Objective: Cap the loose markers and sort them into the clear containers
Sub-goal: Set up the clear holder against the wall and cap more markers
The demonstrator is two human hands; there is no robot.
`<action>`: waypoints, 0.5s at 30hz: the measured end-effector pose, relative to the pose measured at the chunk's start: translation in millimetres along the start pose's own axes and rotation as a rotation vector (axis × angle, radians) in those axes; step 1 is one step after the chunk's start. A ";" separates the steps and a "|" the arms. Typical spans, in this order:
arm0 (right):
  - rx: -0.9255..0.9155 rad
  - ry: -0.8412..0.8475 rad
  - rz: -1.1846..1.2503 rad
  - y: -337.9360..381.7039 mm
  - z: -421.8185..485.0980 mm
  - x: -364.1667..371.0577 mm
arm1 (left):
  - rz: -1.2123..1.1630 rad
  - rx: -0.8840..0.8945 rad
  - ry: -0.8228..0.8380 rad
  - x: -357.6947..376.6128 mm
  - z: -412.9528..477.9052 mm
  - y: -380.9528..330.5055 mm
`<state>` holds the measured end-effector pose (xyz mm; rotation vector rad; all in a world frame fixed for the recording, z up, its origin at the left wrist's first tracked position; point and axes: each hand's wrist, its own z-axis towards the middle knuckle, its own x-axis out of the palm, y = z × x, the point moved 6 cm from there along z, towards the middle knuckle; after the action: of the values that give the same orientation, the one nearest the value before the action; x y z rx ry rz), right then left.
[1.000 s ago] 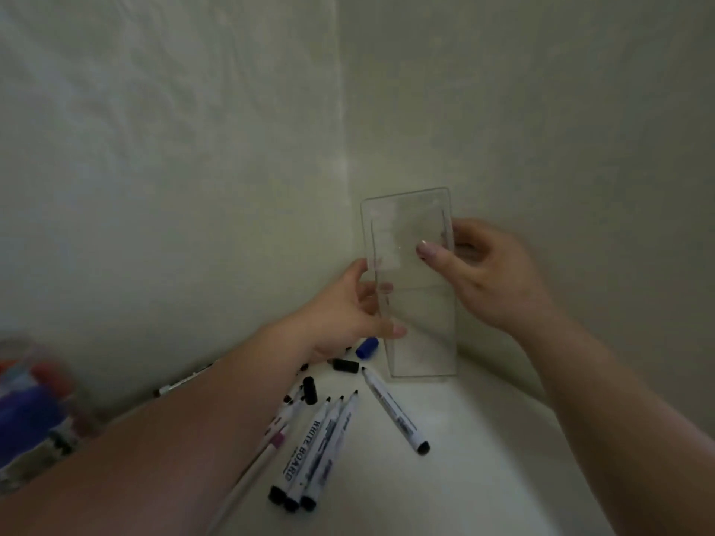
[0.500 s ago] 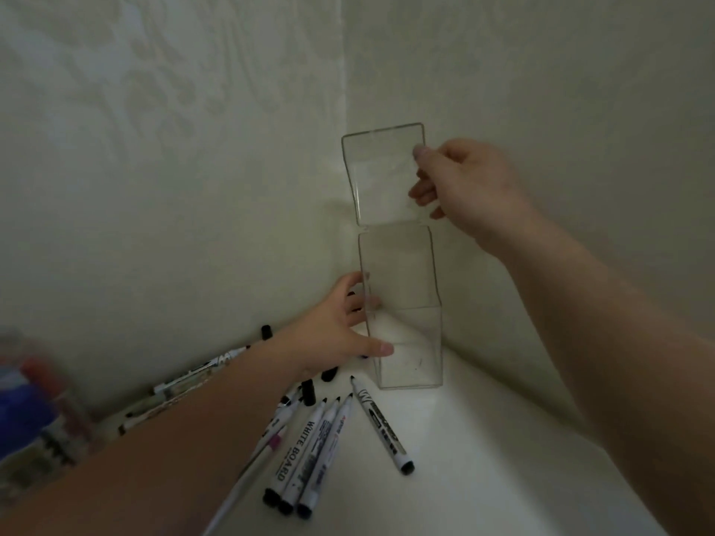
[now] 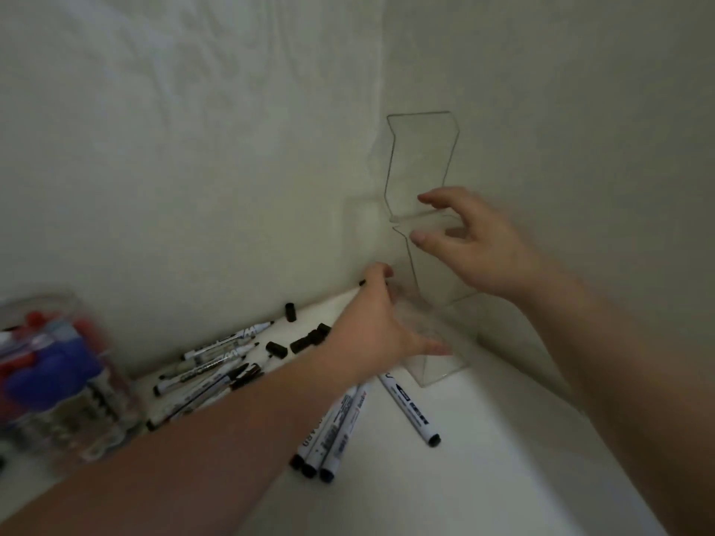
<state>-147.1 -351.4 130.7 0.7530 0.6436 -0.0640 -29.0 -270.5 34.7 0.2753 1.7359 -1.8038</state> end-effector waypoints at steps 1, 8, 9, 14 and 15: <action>-0.040 -0.010 -0.035 0.7 -1.1 1.6 | -0.006 -0.005 -0.037 5.7 -3.7 -1.8; -0.124 -0.003 -0.411 -2.0 -20.3 0.1 | 0.038 0.053 -0.003 27.8 -24.3 -11.8; -0.130 -0.003 -0.446 -2.5 -21.7 0.5 | 0.038 0.064 0.019 25.9 -31.4 -12.6; -0.104 -0.050 -0.481 1.6 -30.9 0.1 | 0.075 0.023 -0.195 -56.4 -55.0 10.1; -0.106 -0.092 -0.477 6.8 -34.5 -2.5 | 0.114 0.015 -0.261 -80.9 -56.9 18.2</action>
<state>-165.2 -324.2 117.5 0.4789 0.7220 -0.4957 30.2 -192.3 56.9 0.1346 1.4951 -1.6889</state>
